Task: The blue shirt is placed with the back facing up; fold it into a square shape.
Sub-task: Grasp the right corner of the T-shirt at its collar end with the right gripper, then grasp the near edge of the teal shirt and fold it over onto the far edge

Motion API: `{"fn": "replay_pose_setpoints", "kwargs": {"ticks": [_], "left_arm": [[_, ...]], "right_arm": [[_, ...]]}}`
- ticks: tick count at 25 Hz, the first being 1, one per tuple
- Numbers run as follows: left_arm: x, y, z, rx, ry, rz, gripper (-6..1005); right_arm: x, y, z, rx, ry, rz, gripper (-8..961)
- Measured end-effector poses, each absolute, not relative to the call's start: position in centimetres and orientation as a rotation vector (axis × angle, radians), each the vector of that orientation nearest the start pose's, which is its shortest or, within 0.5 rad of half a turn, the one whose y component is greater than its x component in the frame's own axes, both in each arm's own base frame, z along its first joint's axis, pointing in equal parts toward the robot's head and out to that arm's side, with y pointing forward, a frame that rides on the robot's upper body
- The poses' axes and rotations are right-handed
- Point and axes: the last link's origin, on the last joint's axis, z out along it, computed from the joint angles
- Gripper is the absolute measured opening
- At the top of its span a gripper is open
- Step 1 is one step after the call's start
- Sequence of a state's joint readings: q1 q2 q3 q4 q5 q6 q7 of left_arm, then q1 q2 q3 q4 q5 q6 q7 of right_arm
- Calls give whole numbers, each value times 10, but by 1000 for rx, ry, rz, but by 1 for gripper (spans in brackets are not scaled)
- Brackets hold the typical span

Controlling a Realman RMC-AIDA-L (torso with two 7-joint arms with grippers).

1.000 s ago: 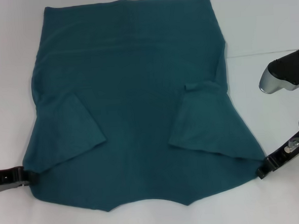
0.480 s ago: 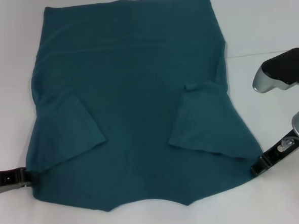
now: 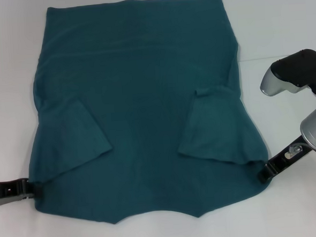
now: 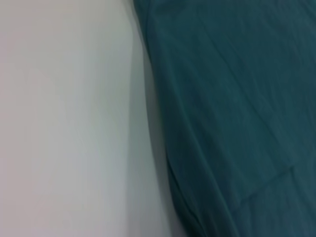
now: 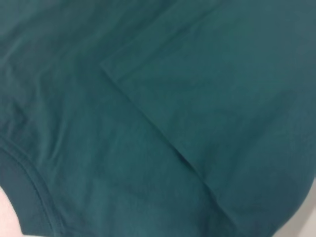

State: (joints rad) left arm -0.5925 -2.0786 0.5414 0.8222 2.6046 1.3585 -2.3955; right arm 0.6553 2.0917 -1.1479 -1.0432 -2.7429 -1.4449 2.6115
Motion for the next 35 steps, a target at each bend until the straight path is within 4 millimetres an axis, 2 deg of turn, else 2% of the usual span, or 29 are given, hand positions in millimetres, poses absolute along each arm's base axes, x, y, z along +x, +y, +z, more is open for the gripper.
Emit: {"fn": "replay_pose_setpoints", "kwargs": {"ticks": [8,12,21,27,35], "left_arm": [[-324,351,31,-2074,-1756,-158,13],[-324,350,33,-2074,-1761,-161,14],[-318,325,36,-2157,-1867,-211,14],[-315,297,39,-2204,-2012,-249,13],[-325,251,40,-2179,-2252,-208,13]], "right_arm": [[248,369,2,-2360,1302,-504,167],[248,368,9,-2357,1304,-508,65],[244,348,43,-2398,1314,-566,65],[248,332,48,-2445,1341,-681,65],[251,308,46,-2546,1349,-828,64]]}}
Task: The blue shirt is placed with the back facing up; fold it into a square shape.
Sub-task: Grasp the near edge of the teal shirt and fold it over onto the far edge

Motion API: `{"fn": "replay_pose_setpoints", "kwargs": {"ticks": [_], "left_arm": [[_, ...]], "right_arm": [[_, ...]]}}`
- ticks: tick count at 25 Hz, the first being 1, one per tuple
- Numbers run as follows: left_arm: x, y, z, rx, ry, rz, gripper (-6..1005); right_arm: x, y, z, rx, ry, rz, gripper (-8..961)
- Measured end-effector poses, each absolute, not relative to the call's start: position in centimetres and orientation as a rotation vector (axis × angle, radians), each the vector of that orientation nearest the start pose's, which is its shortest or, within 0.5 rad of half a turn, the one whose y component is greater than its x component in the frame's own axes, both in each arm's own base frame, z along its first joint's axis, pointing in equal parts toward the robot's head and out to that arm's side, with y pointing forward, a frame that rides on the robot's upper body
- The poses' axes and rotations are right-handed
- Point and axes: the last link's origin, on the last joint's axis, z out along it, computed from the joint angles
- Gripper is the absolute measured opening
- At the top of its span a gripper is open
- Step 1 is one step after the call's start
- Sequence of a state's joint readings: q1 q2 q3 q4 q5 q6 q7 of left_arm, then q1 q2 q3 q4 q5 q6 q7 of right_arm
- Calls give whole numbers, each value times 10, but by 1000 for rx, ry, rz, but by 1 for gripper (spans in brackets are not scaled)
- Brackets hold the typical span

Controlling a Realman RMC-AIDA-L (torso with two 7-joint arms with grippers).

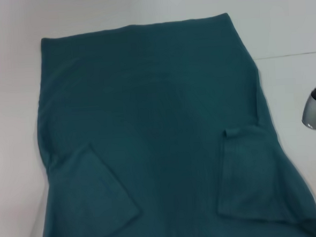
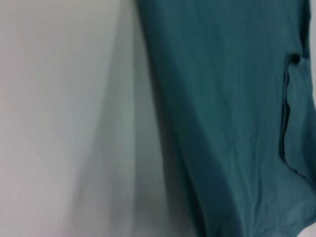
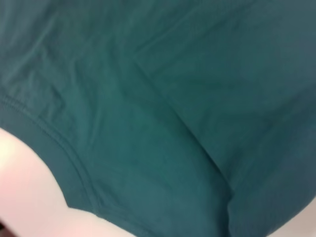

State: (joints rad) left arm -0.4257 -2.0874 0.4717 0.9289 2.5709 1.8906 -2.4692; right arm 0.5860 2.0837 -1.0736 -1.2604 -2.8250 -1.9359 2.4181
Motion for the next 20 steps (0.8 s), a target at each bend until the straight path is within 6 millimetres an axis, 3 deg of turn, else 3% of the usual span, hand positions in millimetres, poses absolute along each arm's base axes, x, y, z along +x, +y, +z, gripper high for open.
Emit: {"fn": "replay_pose_setpoints", "kwargs": {"ticks": [6,14,20], "left_arm": [[-335,221,35,2041,2292,97,13],[-335,202,29,1952,2272,49,14],[-335,197,27,1929,2258,8,14]], "right_arm": [[257,293,45,-2568,1375,-922,64],[270,275,39,-2513,1464,-1014,64],[265,270,31,-2579,1462,-980,65]]}}
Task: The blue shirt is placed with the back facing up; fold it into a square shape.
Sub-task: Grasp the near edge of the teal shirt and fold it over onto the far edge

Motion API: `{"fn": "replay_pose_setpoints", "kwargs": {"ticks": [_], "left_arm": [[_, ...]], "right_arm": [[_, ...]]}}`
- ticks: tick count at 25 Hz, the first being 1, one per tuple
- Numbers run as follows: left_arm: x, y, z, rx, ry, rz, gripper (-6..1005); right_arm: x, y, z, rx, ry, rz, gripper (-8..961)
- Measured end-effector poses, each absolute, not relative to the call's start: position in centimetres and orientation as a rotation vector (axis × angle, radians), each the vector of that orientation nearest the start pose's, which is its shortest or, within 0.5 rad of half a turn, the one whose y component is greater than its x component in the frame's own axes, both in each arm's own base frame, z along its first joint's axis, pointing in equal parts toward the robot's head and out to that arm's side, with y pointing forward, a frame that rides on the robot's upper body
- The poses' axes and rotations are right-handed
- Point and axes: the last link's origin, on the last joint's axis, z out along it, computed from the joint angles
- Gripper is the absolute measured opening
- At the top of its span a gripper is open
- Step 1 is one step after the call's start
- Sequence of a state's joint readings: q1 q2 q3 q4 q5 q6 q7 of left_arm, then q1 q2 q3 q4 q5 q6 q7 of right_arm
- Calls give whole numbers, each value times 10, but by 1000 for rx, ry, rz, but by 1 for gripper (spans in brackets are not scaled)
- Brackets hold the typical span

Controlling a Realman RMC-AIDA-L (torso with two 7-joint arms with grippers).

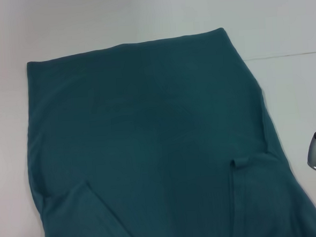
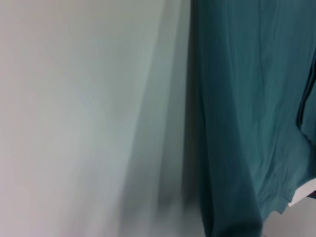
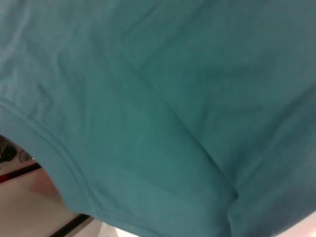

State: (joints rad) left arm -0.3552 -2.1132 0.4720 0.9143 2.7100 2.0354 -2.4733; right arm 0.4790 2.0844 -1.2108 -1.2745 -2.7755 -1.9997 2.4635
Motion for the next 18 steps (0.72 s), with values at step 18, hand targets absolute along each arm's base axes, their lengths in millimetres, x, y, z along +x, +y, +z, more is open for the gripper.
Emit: {"fn": "replay_pose_setpoints", "kwargs": {"ticks": [18], "left_arm": [[-315,250,78,2164,2160,573,13]], "right_arm": [[246,321,82,-2685,1253,-297,65]]}}
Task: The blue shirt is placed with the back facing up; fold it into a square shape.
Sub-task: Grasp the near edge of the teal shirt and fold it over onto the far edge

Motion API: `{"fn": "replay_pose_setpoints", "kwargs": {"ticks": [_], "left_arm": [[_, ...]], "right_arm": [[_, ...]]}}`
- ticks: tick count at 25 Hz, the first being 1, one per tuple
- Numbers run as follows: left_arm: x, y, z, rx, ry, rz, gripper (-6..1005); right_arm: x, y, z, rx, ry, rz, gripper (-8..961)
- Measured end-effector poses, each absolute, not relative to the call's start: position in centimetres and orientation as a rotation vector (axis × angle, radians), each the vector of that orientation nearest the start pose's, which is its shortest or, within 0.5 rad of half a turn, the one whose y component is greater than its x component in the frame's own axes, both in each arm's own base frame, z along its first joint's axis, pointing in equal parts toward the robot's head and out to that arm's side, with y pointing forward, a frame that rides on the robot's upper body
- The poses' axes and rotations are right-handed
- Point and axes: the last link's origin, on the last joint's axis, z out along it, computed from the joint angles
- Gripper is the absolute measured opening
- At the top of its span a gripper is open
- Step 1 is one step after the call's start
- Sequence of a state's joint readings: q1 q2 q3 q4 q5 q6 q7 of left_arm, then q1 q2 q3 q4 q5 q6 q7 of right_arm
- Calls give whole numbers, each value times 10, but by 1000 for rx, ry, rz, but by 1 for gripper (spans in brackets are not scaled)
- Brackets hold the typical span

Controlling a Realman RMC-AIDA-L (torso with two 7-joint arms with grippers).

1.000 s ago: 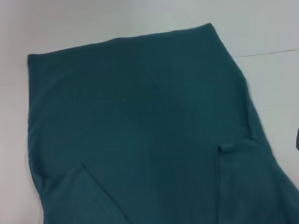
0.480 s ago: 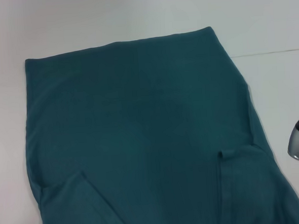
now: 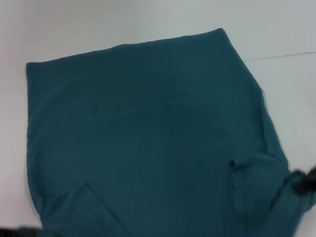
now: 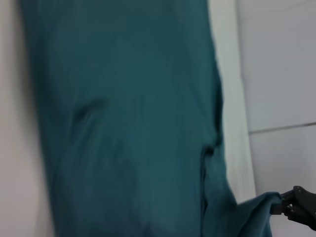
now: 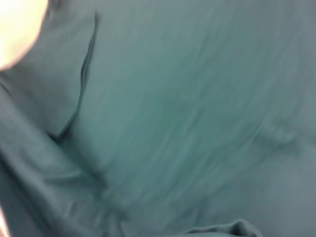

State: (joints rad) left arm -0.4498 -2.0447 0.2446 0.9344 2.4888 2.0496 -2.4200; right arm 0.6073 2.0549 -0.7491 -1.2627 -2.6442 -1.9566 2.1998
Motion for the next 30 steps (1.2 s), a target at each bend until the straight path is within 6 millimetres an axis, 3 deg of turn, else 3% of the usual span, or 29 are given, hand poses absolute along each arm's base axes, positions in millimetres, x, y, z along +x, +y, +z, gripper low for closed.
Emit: {"fn": "replay_pose_setpoints", "kwargs": {"ticks": [11,22,30], "left_arm": [[-282,318,115,-2274,-1775,-790,13],[-252,374,88,-2365,-1557,-654,14],[-233,408,70,-2363,-1400,-488,14]], "right_arm": [[243,371,109,-2407,1294,30,66],[227,405,124,-2241,1180,309,66],[225,426,111,-2161,1153,354,66]]}}
